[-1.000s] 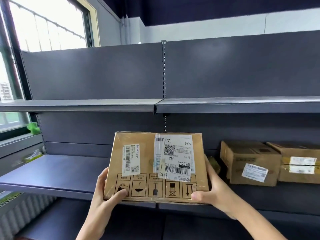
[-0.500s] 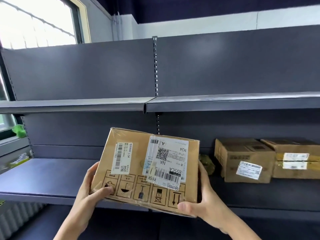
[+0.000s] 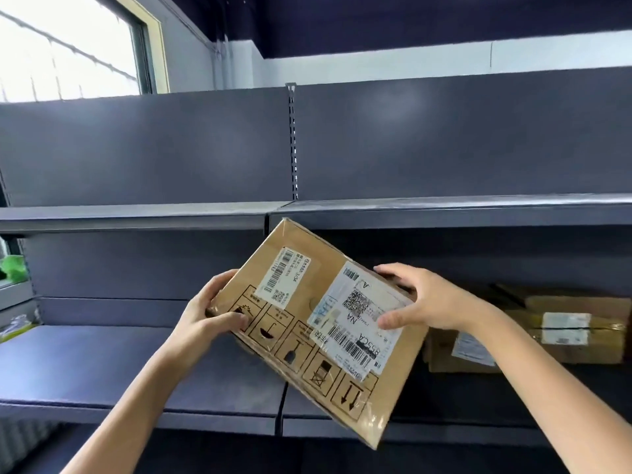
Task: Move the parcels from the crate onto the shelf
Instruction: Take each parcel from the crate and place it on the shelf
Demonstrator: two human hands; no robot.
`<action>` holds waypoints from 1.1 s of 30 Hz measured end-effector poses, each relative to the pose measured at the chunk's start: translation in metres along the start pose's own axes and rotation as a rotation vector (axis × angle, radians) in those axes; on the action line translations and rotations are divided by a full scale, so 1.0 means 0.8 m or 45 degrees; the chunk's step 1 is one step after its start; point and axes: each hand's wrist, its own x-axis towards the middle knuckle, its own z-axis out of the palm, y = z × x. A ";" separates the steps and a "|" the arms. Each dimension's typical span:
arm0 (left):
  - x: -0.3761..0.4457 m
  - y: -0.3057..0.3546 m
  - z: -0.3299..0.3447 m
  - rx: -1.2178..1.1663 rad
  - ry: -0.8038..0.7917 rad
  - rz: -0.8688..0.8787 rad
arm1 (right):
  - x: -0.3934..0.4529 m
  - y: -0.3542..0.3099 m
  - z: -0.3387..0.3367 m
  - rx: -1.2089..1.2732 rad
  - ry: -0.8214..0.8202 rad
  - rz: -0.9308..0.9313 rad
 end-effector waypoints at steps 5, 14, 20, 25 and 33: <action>0.006 -0.012 0.003 -0.106 0.070 0.029 | -0.008 0.015 0.012 0.088 -0.104 0.021; -0.021 -0.030 0.055 -0.324 0.477 0.100 | -0.033 0.027 0.025 0.141 0.028 0.005; -0.073 -0.034 0.110 -0.259 0.247 -0.112 | -0.069 0.050 0.030 0.160 0.165 0.045; -0.117 -0.055 0.145 -0.144 0.105 -0.176 | -0.101 0.074 0.053 0.367 0.374 0.093; -0.146 -0.070 0.186 -0.204 0.005 -0.295 | -0.131 0.087 0.109 0.526 0.766 0.210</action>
